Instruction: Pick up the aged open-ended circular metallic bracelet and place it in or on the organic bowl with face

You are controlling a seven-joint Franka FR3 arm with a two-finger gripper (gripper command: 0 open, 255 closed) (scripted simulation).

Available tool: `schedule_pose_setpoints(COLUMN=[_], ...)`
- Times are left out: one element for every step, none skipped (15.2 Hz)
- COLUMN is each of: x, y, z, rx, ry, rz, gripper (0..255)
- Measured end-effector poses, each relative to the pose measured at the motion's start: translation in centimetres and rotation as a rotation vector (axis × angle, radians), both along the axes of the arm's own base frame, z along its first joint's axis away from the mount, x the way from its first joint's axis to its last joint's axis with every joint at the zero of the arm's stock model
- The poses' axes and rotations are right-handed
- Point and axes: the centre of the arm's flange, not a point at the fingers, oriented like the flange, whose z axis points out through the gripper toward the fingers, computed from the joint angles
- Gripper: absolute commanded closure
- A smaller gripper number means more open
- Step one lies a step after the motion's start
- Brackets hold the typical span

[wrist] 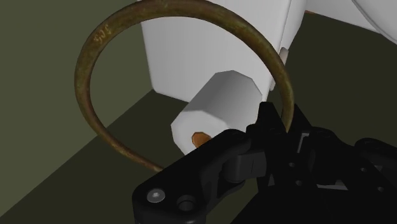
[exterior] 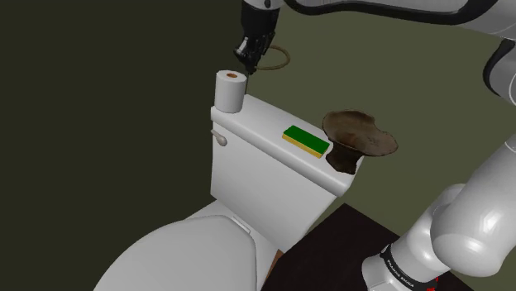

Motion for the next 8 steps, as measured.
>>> schedule_pose_setpoints(x=[0.1, 0.1, -0.6, -1.3, -2.2, -3.5, -4.5, -5.7], y=[0.0, -0.1, -0.3, -0.6, -1.2, -1.8, -2.0, -2.6], z=[0.4, 0.9, 1.0, 1.3, 1.4, 1.4, 1.4, 1.4], rx=[0.0, 0.0, 0.0, -0.001, -0.001, -0.001, -0.001, -0.002], ry=[0.0, 0.0, 0.001, 0.0, 0.0, 0.0, 0.0, 0.001], rz=[0.0, 0.0, 0.0, 0.0, 0.0, 0.0, 0.001, 0.001], gripper=[255, 255, 255, 255, 255, 255, 255, 255])
